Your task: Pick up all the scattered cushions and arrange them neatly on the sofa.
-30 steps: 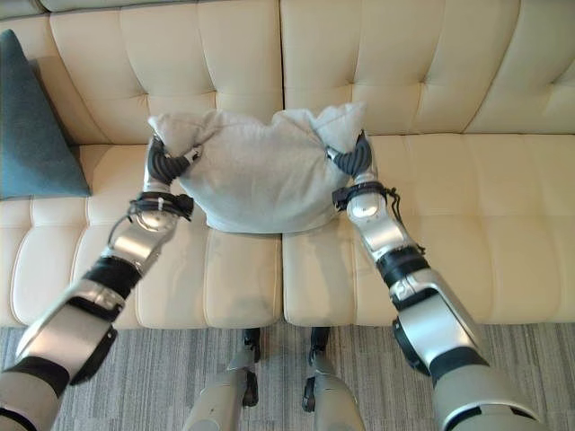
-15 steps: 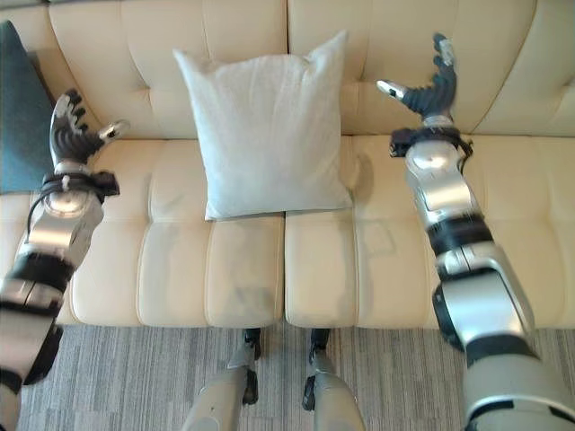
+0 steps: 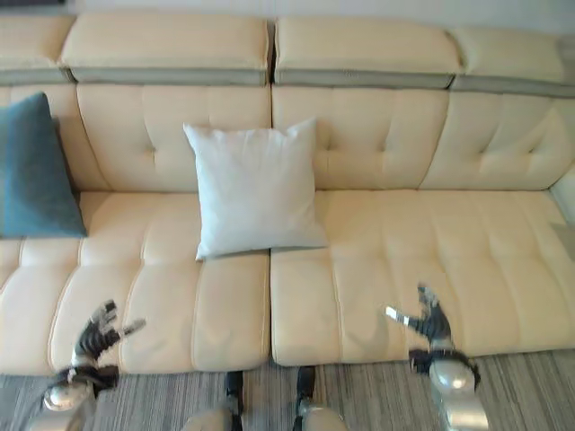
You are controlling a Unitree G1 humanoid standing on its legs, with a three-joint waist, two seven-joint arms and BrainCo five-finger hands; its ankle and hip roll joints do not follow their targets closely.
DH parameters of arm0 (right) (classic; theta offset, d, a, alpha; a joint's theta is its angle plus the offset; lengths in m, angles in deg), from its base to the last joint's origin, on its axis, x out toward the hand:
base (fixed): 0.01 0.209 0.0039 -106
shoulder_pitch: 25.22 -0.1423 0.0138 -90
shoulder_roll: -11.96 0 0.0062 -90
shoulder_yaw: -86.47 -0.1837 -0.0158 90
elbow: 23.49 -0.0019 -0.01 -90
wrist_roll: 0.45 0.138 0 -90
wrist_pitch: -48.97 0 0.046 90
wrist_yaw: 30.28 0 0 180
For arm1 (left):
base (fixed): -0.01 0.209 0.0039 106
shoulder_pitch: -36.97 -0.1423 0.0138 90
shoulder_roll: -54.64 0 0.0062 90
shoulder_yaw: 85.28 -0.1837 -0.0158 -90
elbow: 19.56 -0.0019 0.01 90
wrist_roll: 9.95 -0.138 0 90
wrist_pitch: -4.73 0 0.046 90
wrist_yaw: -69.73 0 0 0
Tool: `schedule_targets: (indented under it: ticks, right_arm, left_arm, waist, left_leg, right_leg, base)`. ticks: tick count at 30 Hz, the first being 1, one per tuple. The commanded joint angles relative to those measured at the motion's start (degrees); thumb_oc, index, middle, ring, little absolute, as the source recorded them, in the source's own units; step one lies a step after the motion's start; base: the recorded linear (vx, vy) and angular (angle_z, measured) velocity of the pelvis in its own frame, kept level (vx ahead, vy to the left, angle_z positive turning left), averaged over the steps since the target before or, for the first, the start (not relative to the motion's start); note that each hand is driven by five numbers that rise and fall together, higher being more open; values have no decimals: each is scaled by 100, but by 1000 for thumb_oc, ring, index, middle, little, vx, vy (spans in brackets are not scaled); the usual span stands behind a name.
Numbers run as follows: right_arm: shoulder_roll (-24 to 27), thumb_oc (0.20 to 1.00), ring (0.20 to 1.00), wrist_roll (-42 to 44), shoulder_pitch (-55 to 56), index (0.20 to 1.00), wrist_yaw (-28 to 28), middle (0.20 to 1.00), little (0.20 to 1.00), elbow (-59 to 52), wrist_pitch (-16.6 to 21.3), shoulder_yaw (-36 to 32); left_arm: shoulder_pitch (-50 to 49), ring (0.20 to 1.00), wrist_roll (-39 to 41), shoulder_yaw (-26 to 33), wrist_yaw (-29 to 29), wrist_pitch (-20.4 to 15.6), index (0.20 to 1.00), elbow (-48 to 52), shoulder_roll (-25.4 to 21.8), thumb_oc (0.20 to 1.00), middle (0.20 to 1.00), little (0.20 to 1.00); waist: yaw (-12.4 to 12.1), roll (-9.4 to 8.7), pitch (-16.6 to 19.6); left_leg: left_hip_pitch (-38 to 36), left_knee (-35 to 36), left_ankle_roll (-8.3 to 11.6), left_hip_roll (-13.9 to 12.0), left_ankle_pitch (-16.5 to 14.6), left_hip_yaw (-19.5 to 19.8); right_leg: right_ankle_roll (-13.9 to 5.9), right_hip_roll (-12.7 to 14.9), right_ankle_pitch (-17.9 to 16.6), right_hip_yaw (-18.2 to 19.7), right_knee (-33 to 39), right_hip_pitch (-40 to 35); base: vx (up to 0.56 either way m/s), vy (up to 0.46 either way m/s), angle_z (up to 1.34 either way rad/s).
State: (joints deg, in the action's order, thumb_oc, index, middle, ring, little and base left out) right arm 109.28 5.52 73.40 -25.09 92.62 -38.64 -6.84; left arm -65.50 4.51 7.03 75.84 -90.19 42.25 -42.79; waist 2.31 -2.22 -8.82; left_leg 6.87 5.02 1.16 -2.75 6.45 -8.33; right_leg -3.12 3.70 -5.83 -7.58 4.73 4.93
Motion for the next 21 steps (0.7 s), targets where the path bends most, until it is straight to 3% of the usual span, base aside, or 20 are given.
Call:
schedule_targets:
  ticks: [1,7,8,10,12,13,15,16,19,21]
  right_arm:
    - [137,1000,1000,-364,-174,1000,-126,1000,1000,255,74,127]
    - [-60,1000,1000,-432,-318,1000,-80,1000,1000,658,17,446]
    - [-95,1000,1000,-380,-320,1000,-76,1000,1000,654,38,468]
    - [-134,1000,1000,-285,-373,1000,-37,1000,1000,734,112,639]
    - [-132,1000,1000,-330,-404,1000,-10,1000,1000,648,113,706]
    - [-133,1000,1000,-330,-404,1000,-10,1000,1000,649,113,706]
    - [-144,1000,1000,-285,-463,1000,26,1000,1000,647,116,709]
    - [-102,1000,1000,-264,-518,1000,46,1000,1000,572,94,732]
    - [109,1000,1000,-247,-628,1000,159,1000,1000,475,103,696]
    - [211,1000,1000,-287,-683,1000,182,1000,1000,453,68,665]
  left_arm:
    - [103,1000,-351,24,-218,-5,1000,-325,-7,1000,1000,1000]
    - [170,1000,-506,-115,-176,-17,1000,-483,-96,1000,1000,1000]
    - [234,1000,-510,-157,-148,-34,1000,-442,-146,1000,1000,1000]
    - [518,1000,-441,-231,-56,-73,1000,-440,-258,1000,1000,1000]
    - [563,1000,-344,-248,15,-88,1000,-424,-232,1000,1000,1000]
    - [563,1000,-344,-248,15,-88,1000,-425,-233,1000,1000,1000]
    - [611,1000,-255,-259,17,-91,1000,-410,-179,1000,1000,1000]
    - [682,1000,-245,-303,52,-88,1000,-400,-178,1000,1000,1000]
    - [852,1000,-316,-439,41,-85,1000,-372,-164,1000,1000,1000]
    - [973,1000,-376,-512,-1,-95,1000,-389,-131,1000,1000,1000]
  waist:
    - [3,31,380]
    - [43,-17,150]
    - [52,-11,62]
    - [-65,66,-84]
    - [-134,59,-63]
    - [-130,61,-62]
    - [-280,-62,-8]
    - [-290,-47,-65]
    - [-249,67,-218]
    - [-127,53,-317]
  left_leg:
    - [-570,-3,185,97,-636,-121]
    - [-510,-2,107,40,-598,-398]
    - [-441,-16,93,3,-556,-396]
    - [36,-229,47,-128,-326,-279]
    - [205,-249,82,-160,-172,-221]
    - [206,-251,84,-162,-172,-215]
    - [580,-325,206,-153,32,-140]
    - [795,-355,319,-237,253,-168]
    - [1151,-405,615,-358,575,-177]
    - [1182,-703,546,-266,336,-120]
  right_leg:
    - [-563,344,586,74,-441,-295]
    - [-710,340,349,366,-726,121]
    - [-703,321,412,457,-933,196]
    - [-564,226,990,673,-2474,137]
    - [-487,111,1100,743,-2766,152]
    - [-485,109,1095,735,-2750,142]
    - [-301,44,1662,535,-1869,-431]
    - [-220,-91,1750,613,-1726,-446]
    - [-24,-363,1734,593,-1281,-385]
    - [-34,-308,1531,427,-1162,-255]
  base:
    - [-47,74,-25]
    - [-221,38,-30]
    - [-519,-47,-72]
    - [-599,-92,-31]
    - [-322,-156,42]
    - [-244,-189,33]
    - [-213,-208,7]
    - [-390,-265,14]
    - [-398,-174,15]
    - [-411,-75,21]
